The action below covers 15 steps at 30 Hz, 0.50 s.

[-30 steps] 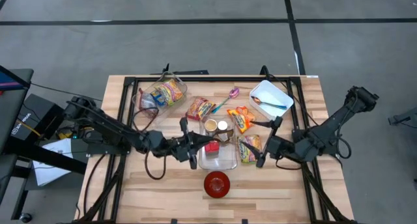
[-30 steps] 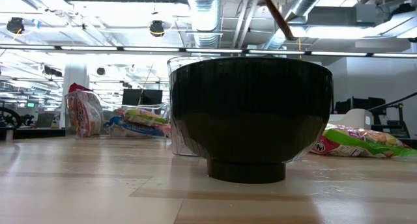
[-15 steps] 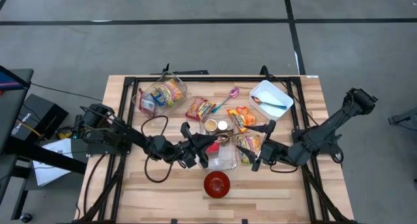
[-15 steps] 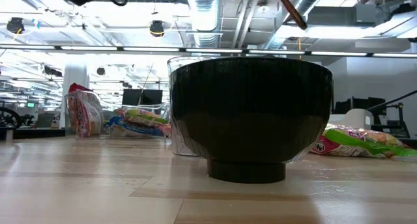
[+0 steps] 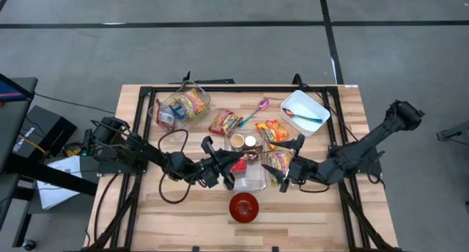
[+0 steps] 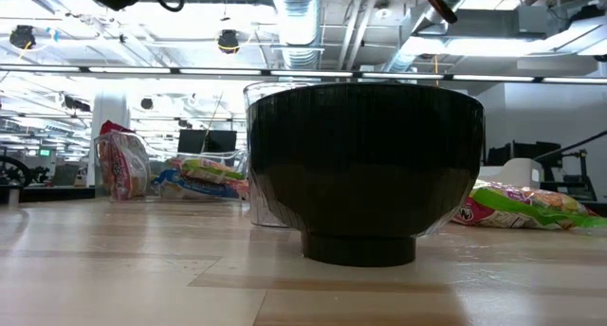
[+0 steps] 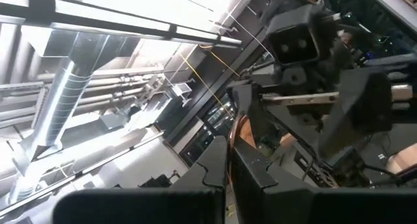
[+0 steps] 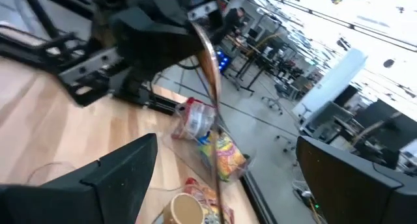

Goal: Pick & Place Food Item
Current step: Put the gold spoon into the white bin

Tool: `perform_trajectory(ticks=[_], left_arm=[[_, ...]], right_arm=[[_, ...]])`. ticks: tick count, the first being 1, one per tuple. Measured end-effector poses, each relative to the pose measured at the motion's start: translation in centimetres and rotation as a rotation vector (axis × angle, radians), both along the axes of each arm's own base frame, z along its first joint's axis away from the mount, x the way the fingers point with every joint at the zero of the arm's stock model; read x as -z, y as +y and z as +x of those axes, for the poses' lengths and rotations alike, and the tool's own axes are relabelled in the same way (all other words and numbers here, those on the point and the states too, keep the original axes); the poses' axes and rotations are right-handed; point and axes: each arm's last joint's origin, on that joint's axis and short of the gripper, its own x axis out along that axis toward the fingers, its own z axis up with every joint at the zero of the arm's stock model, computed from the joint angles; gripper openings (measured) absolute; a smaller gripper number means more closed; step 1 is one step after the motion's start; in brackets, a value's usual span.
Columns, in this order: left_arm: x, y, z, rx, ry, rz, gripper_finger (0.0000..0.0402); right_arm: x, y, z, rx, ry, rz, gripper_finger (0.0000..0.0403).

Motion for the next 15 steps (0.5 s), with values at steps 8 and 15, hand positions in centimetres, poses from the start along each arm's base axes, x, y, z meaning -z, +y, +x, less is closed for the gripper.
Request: perform_trajectory(ticks=[8, 15], left_arm=[[0.0, 0.0, 0.0, 0.002, -0.001, -0.004, 0.0], [0.0, 0.0, 0.0, 0.005, -0.001, -0.01, 0.0]], right_arm=[[1.0, -0.8, 1.5, 0.024, 0.03, -0.019, 0.036], [1.0, -1.0, 1.7, 0.018, 0.017, 0.005, 0.0344]])
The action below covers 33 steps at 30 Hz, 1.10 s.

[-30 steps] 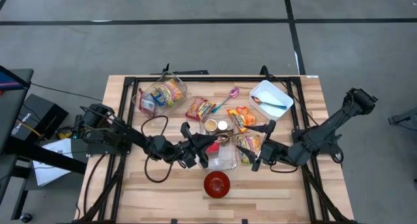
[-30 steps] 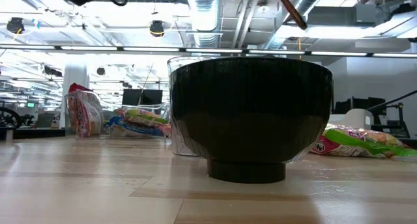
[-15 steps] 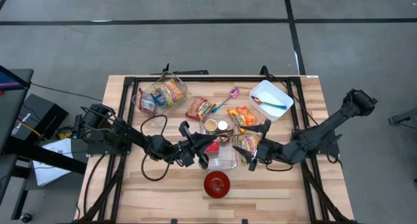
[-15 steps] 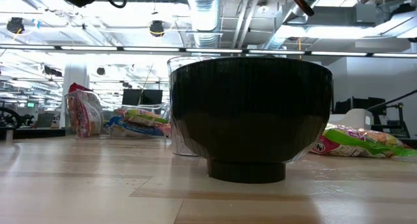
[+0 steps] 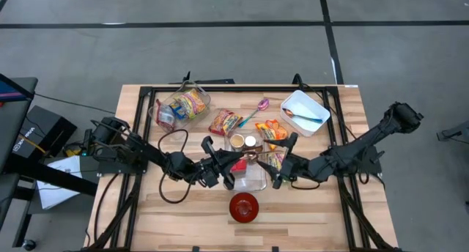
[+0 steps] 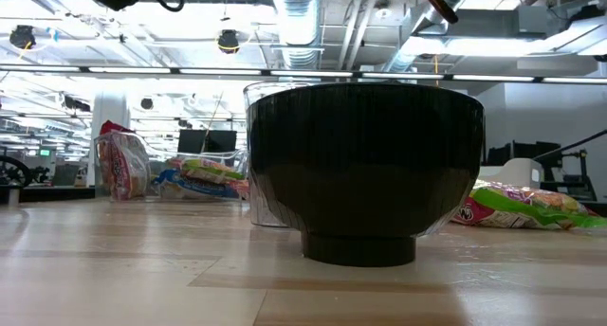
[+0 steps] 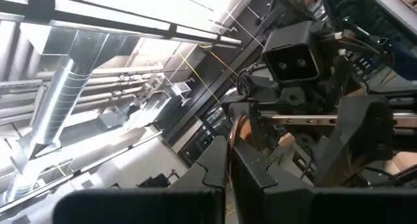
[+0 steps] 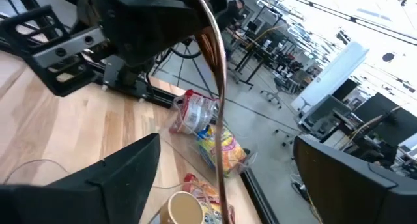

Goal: Pick & Place Food Item
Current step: Put the gold spoon into the white bin

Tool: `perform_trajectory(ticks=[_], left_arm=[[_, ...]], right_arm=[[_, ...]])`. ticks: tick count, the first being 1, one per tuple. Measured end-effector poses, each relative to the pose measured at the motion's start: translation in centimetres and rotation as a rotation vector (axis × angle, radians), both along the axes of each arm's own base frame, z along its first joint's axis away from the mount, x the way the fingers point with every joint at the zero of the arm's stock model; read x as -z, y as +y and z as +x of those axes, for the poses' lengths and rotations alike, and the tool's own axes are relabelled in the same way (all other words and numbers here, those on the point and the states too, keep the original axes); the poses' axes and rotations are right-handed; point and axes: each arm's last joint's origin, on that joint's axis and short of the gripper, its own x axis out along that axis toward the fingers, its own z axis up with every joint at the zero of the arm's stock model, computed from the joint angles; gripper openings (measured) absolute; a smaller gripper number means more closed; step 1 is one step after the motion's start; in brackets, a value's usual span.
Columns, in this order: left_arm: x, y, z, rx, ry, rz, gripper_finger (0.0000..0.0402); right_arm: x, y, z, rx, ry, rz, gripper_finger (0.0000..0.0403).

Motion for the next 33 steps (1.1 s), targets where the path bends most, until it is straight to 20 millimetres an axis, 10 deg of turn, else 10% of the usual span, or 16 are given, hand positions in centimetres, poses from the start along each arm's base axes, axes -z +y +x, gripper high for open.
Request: perform_trajectory(ticks=[33], left_arm=[[0.07, 0.02, 0.06, 0.007, 0.005, -0.012, 0.0]], right_arm=[[0.25, -0.82, 0.48, -0.016, 0.005, 0.05, 0.0161]])
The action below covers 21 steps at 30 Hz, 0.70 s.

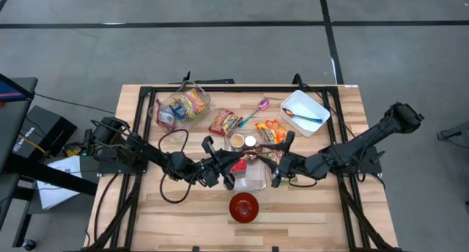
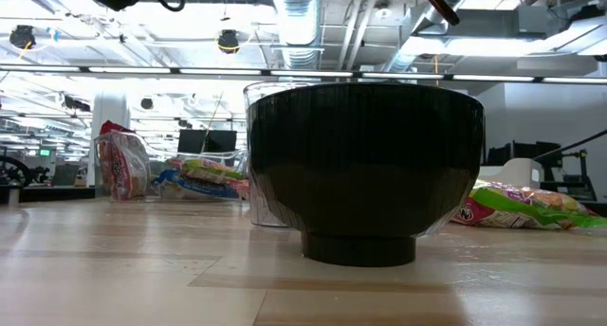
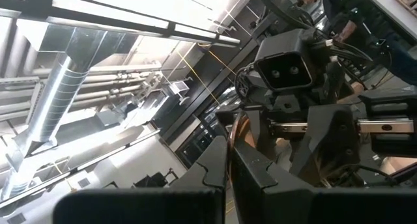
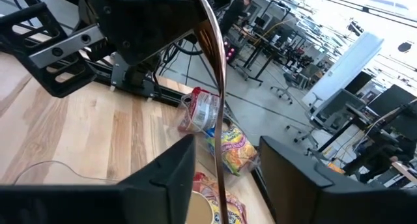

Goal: Pick & Place Food Item
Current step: Put the gold spoon into the white bin

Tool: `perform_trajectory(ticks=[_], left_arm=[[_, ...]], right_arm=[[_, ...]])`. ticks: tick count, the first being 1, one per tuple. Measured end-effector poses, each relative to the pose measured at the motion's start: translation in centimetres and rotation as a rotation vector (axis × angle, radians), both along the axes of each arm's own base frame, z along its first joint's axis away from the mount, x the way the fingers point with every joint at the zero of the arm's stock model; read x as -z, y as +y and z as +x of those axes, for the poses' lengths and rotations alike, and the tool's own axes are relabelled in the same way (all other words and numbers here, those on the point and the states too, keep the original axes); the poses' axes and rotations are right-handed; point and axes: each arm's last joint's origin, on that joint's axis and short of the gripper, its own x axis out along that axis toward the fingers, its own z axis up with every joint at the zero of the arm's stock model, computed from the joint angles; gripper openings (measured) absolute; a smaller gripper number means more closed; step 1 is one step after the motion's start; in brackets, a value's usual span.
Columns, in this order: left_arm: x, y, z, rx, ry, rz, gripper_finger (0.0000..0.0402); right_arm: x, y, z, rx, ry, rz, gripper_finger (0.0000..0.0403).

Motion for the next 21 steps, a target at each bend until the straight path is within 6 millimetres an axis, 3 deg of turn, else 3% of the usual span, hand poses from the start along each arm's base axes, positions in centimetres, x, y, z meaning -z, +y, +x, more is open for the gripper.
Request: perform_trajectory(ticks=[13, 21], left_arm=[[0.09, 0.01, 0.06, 0.0, 0.012, 0.003, 0.0], [0.16, 0.5, 0.32, 0.003, 0.025, 0.016, 0.0012]], right_arm=[[0.23, 0.07, -0.06, -0.012, 0.025, -0.014, 0.001], [0.28, 0.08, -0.06, -0.016, 0.029, -0.013, 0.0005]])
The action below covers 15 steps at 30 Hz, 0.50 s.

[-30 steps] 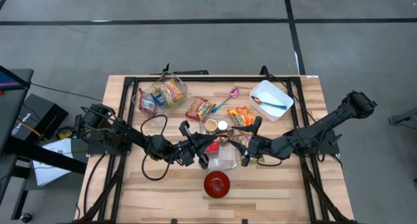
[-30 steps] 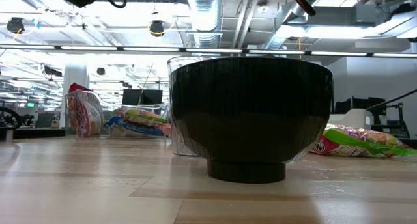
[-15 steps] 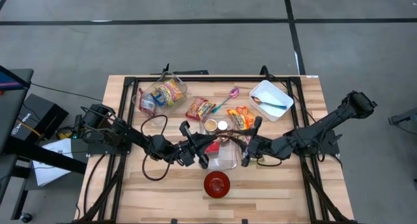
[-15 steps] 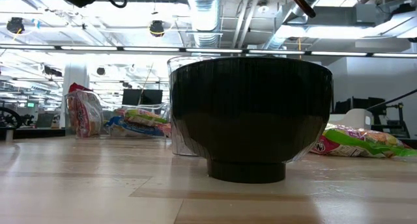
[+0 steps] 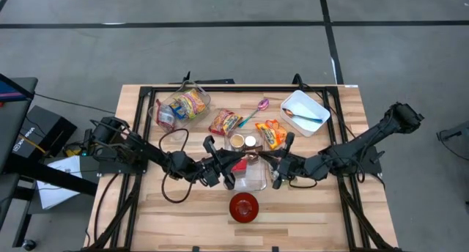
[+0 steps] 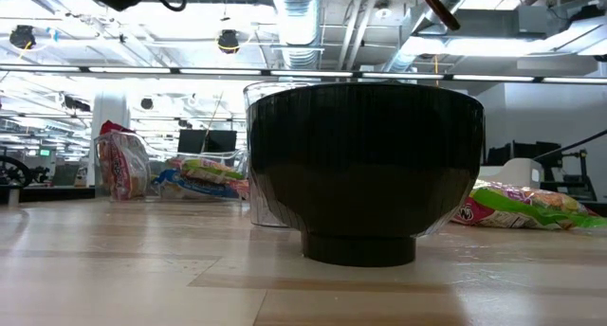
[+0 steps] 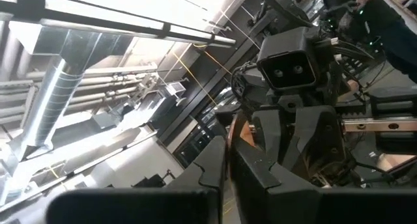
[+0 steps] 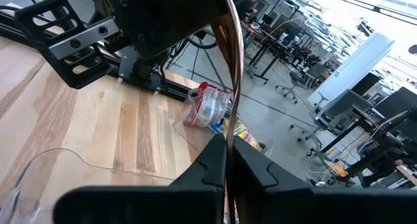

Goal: Pick & Place Food Item
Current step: Put the gold spoon into the white bin

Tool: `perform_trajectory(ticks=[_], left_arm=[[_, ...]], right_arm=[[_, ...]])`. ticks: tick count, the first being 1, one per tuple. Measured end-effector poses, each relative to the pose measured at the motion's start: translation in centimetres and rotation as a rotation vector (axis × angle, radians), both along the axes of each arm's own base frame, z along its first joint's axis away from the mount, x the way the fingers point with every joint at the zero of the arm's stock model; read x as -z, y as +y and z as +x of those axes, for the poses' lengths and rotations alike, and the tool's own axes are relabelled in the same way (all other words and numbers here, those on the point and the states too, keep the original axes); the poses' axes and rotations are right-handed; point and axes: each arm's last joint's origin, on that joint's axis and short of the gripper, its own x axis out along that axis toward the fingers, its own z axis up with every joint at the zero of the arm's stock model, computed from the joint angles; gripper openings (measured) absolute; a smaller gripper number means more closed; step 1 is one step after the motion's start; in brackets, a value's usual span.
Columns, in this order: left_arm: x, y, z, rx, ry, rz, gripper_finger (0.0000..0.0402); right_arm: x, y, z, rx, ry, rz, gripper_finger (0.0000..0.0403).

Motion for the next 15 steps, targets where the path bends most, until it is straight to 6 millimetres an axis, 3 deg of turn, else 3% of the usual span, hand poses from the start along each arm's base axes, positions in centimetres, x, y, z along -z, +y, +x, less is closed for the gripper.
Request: perform_trajectory(ticks=[15], left_arm=[[0.8, 2.7, 0.8, -0.26, 0.157, -0.001, 0.0174]], right_arm=[[-0.8, 1.1, -1.2, 0.139, -0.012, -0.074, 0.0001]])
